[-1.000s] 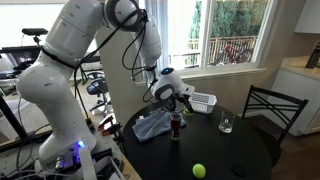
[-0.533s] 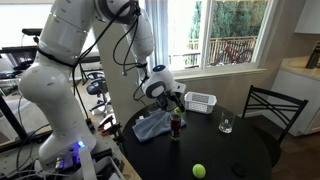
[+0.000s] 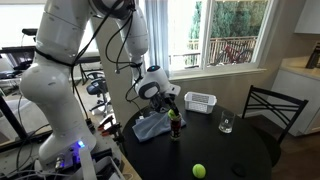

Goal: Put one tennis ball in the container.

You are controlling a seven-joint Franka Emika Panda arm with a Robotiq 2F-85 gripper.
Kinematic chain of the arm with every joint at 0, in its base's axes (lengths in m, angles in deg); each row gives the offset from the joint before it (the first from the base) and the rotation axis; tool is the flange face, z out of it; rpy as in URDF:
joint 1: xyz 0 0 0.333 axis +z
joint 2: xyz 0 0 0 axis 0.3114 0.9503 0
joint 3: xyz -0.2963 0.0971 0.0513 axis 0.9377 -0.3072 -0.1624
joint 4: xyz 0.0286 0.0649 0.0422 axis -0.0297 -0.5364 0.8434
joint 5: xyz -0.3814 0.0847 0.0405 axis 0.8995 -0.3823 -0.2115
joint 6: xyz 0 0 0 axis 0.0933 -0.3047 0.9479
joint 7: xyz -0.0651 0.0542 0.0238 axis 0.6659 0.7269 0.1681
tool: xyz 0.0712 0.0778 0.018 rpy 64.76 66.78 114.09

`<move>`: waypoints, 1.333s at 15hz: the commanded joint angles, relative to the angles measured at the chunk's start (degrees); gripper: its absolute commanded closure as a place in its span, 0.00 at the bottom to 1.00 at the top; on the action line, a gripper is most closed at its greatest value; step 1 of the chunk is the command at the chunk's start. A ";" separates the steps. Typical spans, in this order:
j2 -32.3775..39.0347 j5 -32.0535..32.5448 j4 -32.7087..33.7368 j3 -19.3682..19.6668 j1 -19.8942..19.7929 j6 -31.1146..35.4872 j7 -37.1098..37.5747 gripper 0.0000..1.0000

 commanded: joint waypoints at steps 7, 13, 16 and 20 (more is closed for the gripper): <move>-1.75 6.15 -0.31 -0.20 -1.31 -0.08 -2.11 0.63; 0.58 6.24 3.54 0.71 -0.55 -0.16 -2.70 0.63; 2.19 5.66 4.79 1.33 -0.12 -0.30 -2.81 0.12; 4.79 5.24 6.18 1.69 0.13 -0.35 -2.66 0.00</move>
